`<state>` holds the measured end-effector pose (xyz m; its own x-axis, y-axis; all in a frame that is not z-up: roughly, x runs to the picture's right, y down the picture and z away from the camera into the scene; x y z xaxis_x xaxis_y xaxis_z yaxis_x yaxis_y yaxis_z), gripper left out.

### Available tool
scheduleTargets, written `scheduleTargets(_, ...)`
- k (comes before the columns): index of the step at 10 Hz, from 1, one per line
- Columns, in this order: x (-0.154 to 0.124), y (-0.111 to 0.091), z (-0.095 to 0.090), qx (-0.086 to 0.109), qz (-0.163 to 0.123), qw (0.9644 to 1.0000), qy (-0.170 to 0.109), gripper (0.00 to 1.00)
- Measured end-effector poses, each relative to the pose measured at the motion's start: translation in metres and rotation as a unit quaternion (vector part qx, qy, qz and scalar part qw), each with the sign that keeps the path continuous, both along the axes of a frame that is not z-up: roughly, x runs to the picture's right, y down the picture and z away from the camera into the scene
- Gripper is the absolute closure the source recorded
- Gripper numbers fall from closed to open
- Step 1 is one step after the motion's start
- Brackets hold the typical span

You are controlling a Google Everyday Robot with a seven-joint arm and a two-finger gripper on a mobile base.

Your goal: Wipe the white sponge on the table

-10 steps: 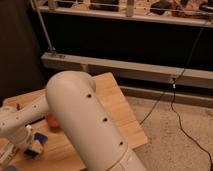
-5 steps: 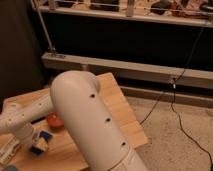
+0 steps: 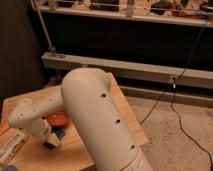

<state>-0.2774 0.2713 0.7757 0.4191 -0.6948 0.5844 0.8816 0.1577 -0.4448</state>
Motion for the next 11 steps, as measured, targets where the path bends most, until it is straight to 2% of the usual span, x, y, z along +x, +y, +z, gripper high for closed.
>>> scheduleTargets(2,0.018,0.0,-0.008,-0.005,0.0,0.9999,0.013,0.63)
scheduleTargets(4,0.023,0.01,-0.02,-0.012,-0.001,0.9999,0.009,0.63)
scheduleTargets(7,0.025,0.041,-0.045,-0.034,-0.031,0.9989,-0.007,0.63)
scheduleTargets(11,0.025,0.069,-0.064,-0.053,-0.055,0.9969,-0.017,0.63)
